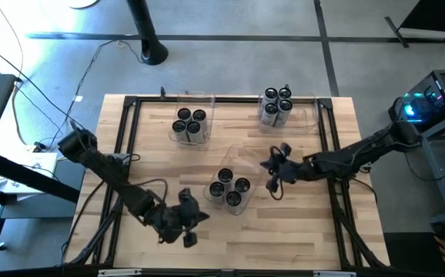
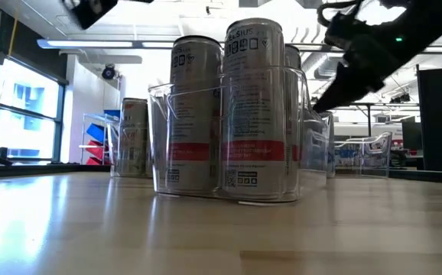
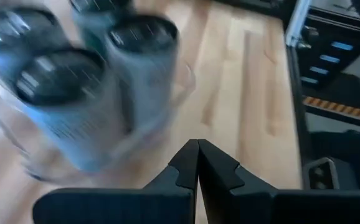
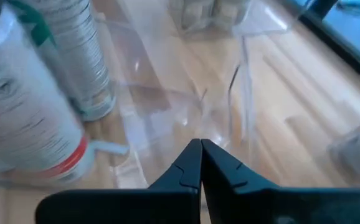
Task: Sort soda cans
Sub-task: Move the bottom right transparent bin to the top center of the table
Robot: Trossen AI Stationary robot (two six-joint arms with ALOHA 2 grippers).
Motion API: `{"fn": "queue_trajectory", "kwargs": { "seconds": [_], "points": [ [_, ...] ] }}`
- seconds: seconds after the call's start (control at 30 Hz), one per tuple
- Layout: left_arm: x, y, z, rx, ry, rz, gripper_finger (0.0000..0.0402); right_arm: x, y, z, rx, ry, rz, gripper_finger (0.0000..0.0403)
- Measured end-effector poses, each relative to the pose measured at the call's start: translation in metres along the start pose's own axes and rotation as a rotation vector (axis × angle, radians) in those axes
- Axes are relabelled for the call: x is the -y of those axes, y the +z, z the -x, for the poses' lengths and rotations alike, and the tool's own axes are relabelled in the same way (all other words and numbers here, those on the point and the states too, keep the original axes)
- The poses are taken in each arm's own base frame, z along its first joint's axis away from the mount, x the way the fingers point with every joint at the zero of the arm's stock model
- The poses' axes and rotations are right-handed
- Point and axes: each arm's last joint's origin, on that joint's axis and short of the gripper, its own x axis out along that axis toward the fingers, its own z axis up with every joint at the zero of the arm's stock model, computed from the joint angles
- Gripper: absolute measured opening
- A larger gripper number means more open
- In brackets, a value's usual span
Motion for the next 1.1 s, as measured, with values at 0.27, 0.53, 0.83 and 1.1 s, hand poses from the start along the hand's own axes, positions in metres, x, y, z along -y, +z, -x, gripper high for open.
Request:
{"fn": "queue_trajectory", "kwargs": {
  "seconds": [0.27, 0.53, 0.83, 1.1],
  "points": [
    [0.007, -0.036, -0.04, -0.102, -0.033, 0.137, 0.0001, -0.002, 0.016, 0.009, -0.031, 0.181, 0.067, 0.0],
    [-0.012, -0.046, -0.082, -0.163, 0.042, 0.178, 0.0, -0.021, -0.012, 0.007, -0.258, 0.387, 0.04, 0.0],
    [-0.034, -0.036, -0.1, -0.138, 0.112, 0.128, 0.0, -0.014, -0.022, -0.049, -0.227, 0.227, 0.022, 0.0],
    [-0.064, -0.023, -0.112, -0.072, 0.297, 0.066, 0.0, 0.018, -0.009, -0.072, -0.166, 0.044, -0.007, 0.0]
  ]
}}
